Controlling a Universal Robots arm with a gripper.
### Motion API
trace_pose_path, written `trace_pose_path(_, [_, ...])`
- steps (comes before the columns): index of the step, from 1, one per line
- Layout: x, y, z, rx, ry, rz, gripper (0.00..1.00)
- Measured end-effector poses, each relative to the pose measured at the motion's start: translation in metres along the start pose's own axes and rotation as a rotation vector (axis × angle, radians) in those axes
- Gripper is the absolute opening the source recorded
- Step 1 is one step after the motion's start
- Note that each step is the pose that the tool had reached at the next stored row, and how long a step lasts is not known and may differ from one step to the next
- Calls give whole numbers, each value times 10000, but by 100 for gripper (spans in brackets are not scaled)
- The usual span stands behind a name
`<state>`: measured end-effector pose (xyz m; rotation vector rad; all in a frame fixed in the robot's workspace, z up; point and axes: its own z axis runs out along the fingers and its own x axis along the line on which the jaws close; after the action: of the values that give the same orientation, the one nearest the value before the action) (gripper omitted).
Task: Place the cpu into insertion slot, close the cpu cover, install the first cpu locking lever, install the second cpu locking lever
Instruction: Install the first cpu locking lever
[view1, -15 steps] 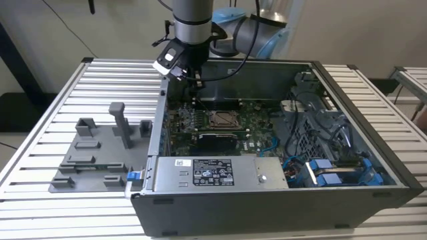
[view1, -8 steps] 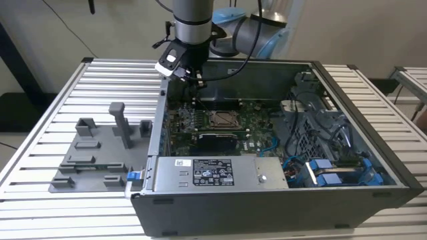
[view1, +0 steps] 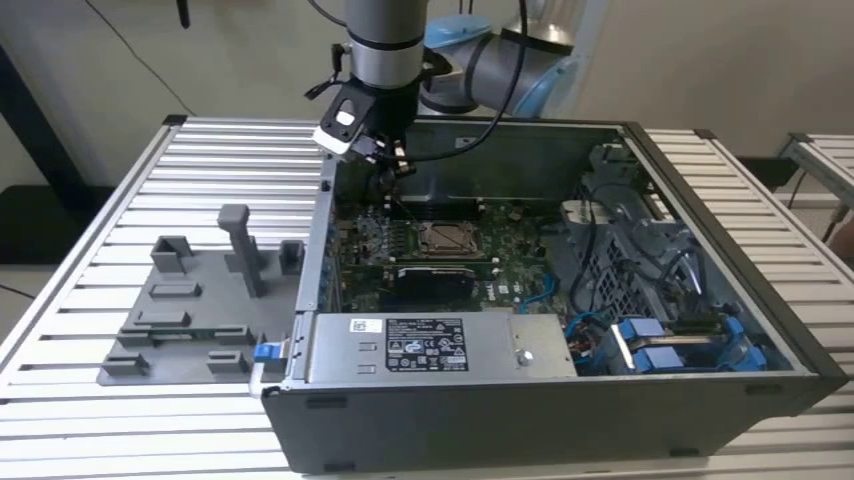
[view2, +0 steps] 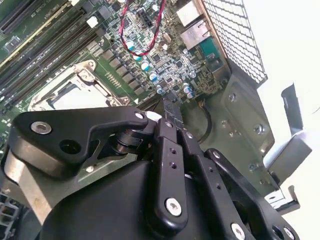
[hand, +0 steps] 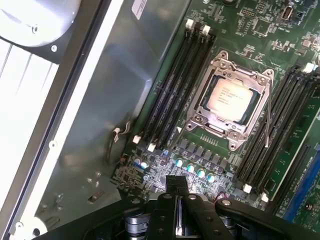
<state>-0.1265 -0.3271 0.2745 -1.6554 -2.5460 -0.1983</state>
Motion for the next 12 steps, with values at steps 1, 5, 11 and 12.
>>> trace_pose_path(1, [0, 0, 0, 7, 3, -51, 11])
trace_pose_path(5, [0, 0, 0, 25, 8, -224, 11])
trace_pose_path(11, [0, 0, 0, 56, 18, -458, 11])
trace_pose_path(12, [0, 0, 0, 61, 20, -494, 11])
